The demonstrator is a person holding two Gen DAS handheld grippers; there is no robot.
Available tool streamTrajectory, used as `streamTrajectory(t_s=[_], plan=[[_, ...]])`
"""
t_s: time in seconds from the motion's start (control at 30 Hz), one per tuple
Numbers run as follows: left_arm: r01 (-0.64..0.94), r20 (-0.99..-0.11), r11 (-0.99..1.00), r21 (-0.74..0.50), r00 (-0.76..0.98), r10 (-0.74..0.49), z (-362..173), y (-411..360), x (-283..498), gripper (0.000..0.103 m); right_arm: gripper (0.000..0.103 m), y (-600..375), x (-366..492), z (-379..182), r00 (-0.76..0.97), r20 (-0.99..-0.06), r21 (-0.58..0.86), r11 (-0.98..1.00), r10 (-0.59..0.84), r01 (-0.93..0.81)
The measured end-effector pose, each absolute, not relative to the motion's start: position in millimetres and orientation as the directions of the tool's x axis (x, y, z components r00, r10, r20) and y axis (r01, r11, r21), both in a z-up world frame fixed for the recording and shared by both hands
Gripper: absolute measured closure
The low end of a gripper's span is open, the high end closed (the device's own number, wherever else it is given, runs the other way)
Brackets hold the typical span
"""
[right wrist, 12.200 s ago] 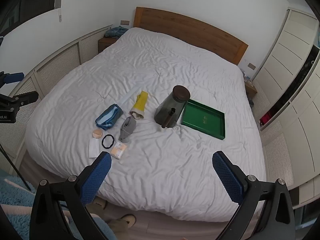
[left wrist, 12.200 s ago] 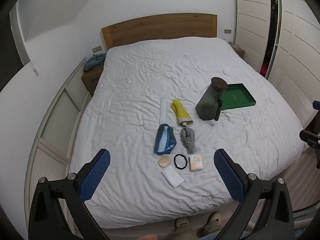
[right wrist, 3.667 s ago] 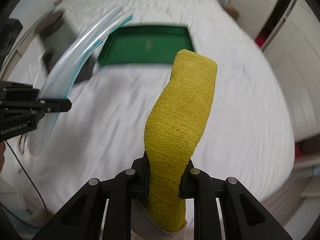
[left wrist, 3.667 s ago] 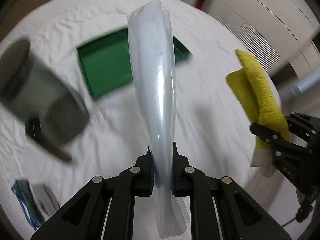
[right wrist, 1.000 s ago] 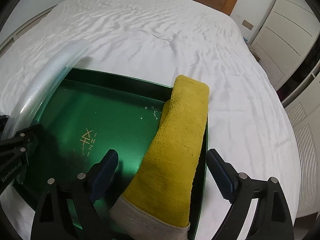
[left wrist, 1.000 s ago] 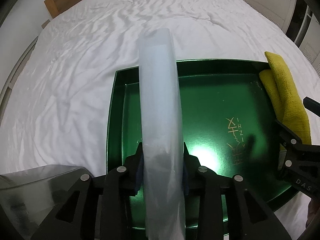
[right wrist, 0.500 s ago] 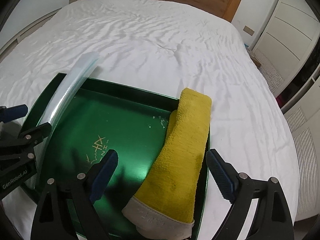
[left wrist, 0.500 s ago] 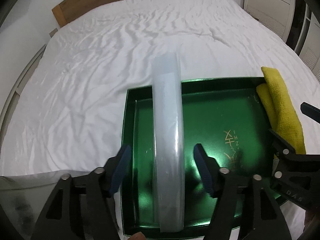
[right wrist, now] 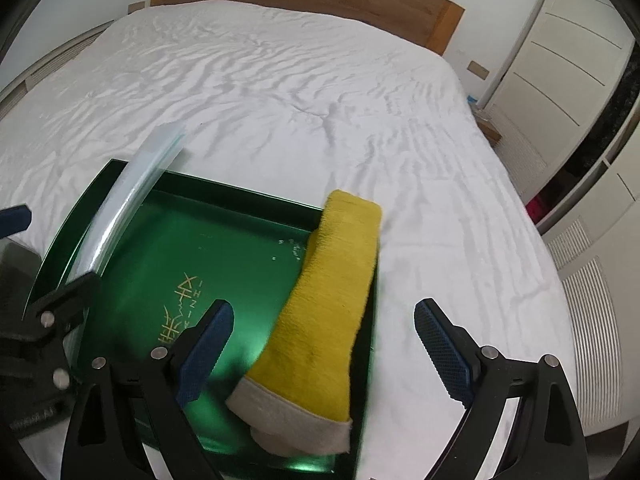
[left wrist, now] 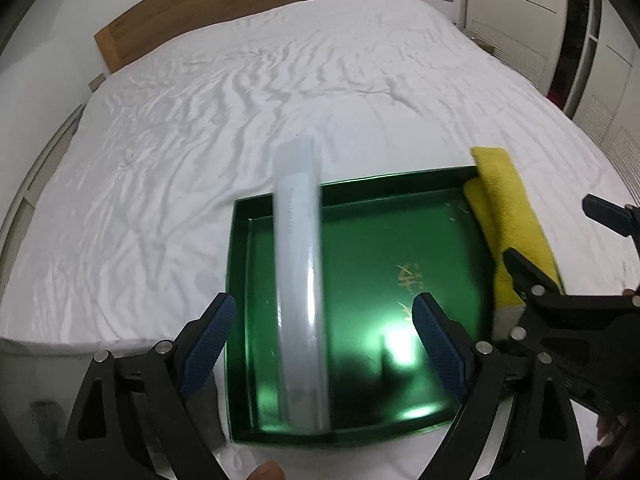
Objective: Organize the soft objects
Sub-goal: 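Lower the tube into the tray and open the left gripper while the right releases the glove, then move both tools back toward the remaining items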
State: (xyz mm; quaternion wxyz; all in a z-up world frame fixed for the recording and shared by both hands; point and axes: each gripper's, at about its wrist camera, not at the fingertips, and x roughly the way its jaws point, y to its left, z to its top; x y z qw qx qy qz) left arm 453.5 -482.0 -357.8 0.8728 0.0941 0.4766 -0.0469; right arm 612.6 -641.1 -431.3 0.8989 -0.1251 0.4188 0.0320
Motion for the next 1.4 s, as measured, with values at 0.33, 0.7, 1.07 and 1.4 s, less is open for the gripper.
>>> streamTrajectory(t_s=[0.33,0.7,1.07,1.4], plan=[[0.223,-0.829,0.973,0.050,0.552,-0.084,-327.0,-491.9,411.3,0.017,0.010,-651.6,580.0,-417.9,0.650,-0.755,-0.212,0.970,-0.086,-0.117],[0.329,-0.805,0.938,-0.108,0.525,-0.277,-268.5,-466.8,314.6,0.017,0.010,-655.3,480.4,-381.6,0.646,-0.749,-0.218,0.976,-0.146,-0.032],[0.376,-0.784,0.918,-0.127,0.529,-0.325,-223.4,-355.5,229.8,0.016,0.010,-554.9,352.8,-341.3,0.649,-0.759,-0.141,0.986,-0.051,-0.087],[0.286,-0.817,0.958,-0.006,0.551,-0.169,-237.5,-208.3,194.2,0.016,0.010,-432.0,275.5,-318.4,0.653,-0.754,-0.078,0.979,0.065,-0.187]])
